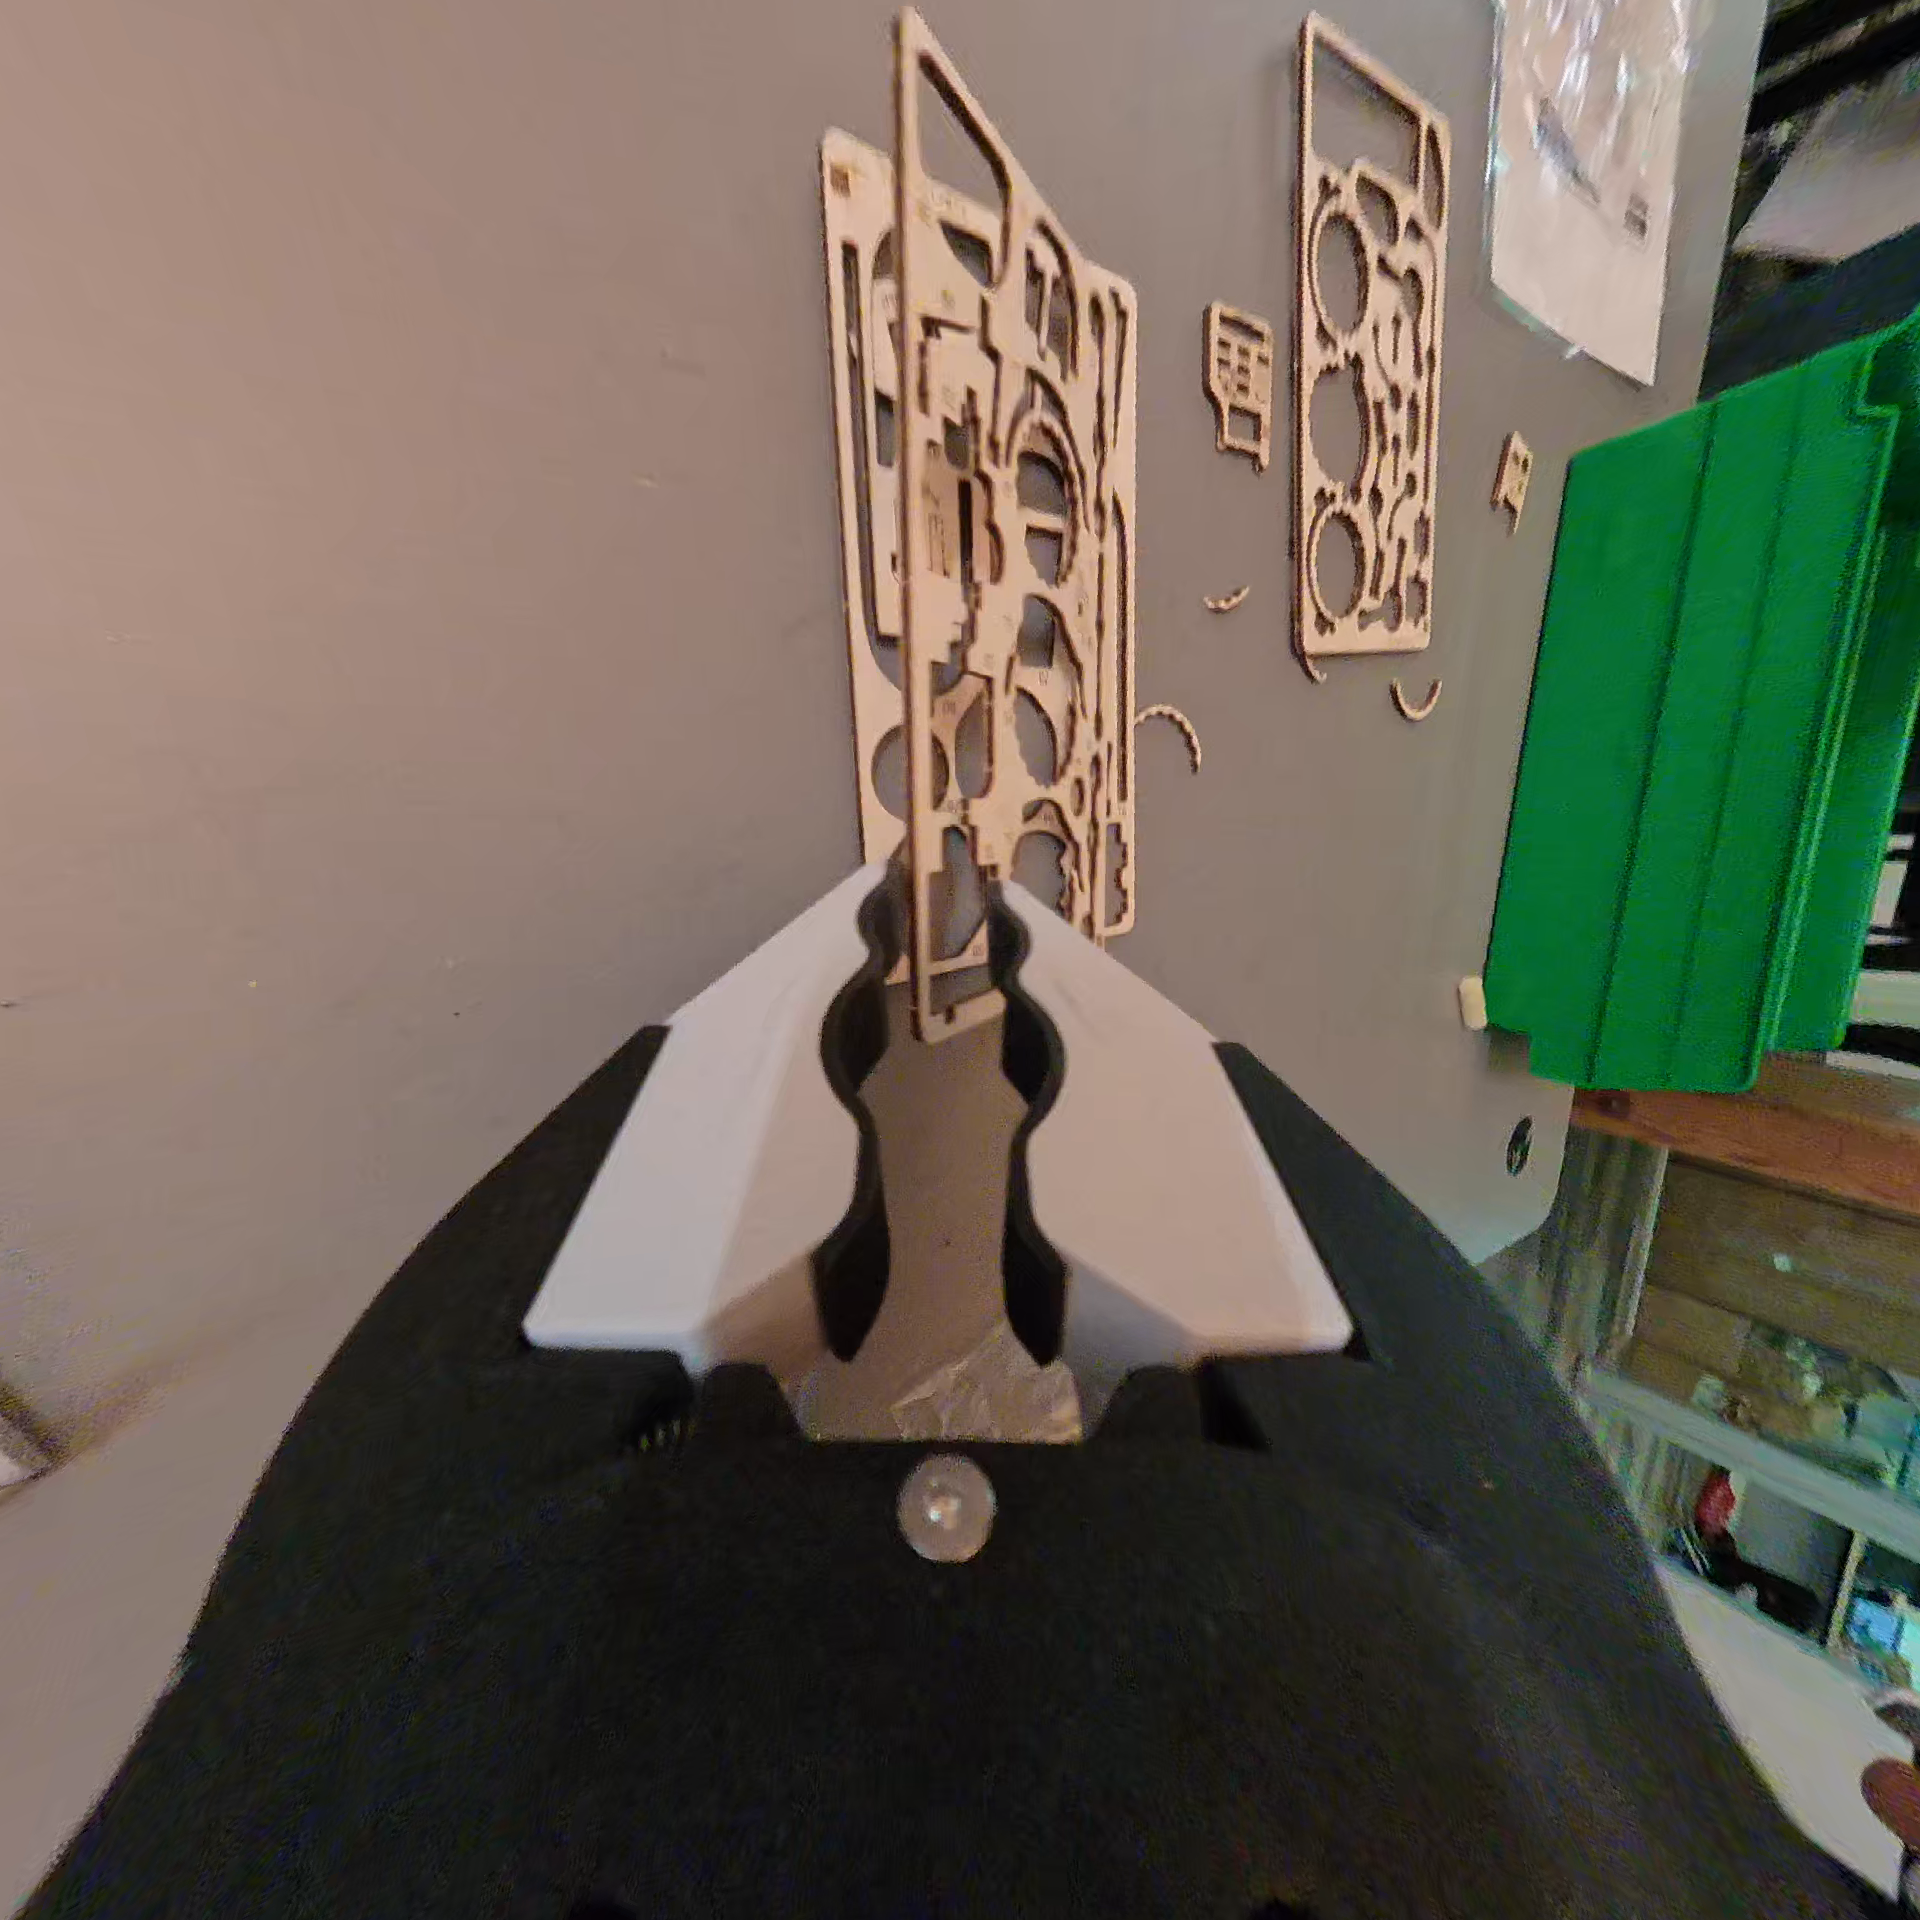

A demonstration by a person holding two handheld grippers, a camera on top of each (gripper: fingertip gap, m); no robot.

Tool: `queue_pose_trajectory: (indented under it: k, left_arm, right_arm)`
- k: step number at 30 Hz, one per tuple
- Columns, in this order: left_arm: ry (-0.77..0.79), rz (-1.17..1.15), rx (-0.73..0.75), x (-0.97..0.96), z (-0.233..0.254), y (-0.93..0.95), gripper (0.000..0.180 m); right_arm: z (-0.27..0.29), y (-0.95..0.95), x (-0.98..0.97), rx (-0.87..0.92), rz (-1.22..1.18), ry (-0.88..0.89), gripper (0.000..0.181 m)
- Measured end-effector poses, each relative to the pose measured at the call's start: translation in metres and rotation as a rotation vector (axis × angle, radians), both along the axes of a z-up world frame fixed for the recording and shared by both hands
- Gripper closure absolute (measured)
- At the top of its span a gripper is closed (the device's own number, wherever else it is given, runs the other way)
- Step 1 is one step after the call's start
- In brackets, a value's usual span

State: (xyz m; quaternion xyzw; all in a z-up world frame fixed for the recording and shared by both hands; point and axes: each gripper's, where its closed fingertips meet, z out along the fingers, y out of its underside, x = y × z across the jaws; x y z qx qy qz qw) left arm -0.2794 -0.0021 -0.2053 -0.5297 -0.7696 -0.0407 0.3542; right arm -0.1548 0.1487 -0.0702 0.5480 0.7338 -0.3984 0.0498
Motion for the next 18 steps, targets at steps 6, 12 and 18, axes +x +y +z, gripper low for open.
queue_pose_trajectory:
  k: [6, 12, 18]
  left_arm:
    - [-0.015, -0.053, -0.038, 0.006, -0.007, 0.001, 0.153]
    - [0.001, -0.050, -0.055, 0.003, -0.007, -0.004, 0.151]
    - [0.005, -0.031, -0.040, -0.014, -0.015, -0.003, 0.148]
  right_arm:
    - [-0.027, -0.008, -0.040, 0.094, 0.050, 0.010, 0.151]
    - [-0.060, -0.044, -0.101, 0.141, 0.143, 0.041, 0.149]
    - [-0.110, -0.074, -0.142, 0.189, 0.182, 0.044, 0.140]
